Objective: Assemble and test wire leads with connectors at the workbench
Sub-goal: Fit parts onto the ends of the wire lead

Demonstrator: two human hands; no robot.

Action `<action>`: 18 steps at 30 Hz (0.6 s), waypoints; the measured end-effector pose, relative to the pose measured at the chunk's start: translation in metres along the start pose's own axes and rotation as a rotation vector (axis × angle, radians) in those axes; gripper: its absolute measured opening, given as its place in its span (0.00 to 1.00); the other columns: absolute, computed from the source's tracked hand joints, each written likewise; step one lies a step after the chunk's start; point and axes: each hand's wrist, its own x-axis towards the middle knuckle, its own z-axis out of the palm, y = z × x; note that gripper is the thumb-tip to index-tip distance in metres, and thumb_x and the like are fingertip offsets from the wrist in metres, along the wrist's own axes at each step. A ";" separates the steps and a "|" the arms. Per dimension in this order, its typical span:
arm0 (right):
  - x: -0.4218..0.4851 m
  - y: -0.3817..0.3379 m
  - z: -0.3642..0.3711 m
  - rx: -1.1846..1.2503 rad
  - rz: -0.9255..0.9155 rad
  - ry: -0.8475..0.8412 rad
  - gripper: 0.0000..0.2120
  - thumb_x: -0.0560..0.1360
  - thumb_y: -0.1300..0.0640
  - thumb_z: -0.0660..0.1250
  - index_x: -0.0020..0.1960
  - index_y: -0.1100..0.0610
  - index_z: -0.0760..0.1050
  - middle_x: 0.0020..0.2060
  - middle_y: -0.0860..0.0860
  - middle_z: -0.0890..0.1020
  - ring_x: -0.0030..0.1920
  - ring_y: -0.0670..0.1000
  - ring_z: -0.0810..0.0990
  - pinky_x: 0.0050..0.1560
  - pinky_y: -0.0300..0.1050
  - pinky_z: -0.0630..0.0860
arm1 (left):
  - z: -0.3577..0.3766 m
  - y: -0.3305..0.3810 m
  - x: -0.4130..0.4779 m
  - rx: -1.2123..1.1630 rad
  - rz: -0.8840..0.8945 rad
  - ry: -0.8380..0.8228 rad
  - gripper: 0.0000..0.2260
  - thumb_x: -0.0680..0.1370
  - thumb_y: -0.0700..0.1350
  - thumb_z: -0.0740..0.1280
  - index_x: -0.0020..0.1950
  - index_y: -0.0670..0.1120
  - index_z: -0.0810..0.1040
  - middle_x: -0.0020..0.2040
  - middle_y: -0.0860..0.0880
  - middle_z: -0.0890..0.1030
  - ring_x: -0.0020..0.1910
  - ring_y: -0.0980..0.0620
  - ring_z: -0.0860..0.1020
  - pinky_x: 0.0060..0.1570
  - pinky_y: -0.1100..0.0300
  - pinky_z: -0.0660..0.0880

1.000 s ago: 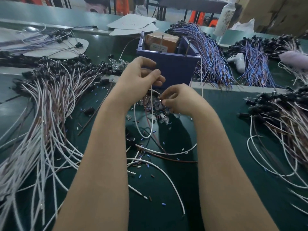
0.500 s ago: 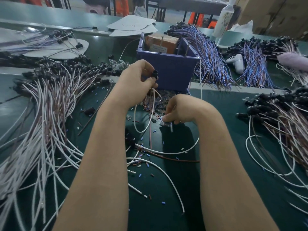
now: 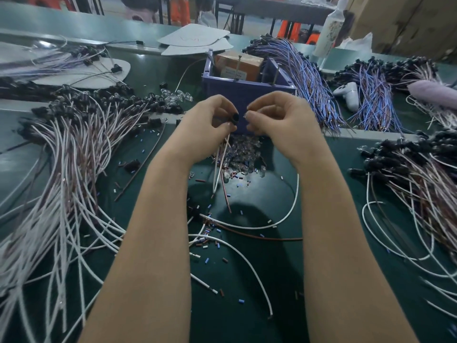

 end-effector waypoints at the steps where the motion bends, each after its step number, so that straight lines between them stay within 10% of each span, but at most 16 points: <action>1: 0.001 0.000 0.001 0.014 -0.034 0.011 0.06 0.72 0.65 0.70 0.43 0.54 0.79 0.35 0.53 0.83 0.35 0.45 0.83 0.47 0.46 0.82 | 0.000 0.000 0.000 0.005 0.006 0.000 0.08 0.77 0.38 0.67 0.48 0.51 0.74 0.48 0.51 0.81 0.48 0.52 0.80 0.51 0.58 0.75; 18: 0.008 -0.002 0.003 -0.330 -0.213 0.087 0.04 0.73 0.62 0.70 0.45 0.54 0.81 0.39 0.48 0.82 0.41 0.44 0.81 0.44 0.29 0.74 | 0.005 0.004 -0.003 -0.023 0.039 -0.003 0.08 0.79 0.38 0.63 0.51 0.50 0.77 0.47 0.48 0.83 0.50 0.49 0.80 0.56 0.52 0.76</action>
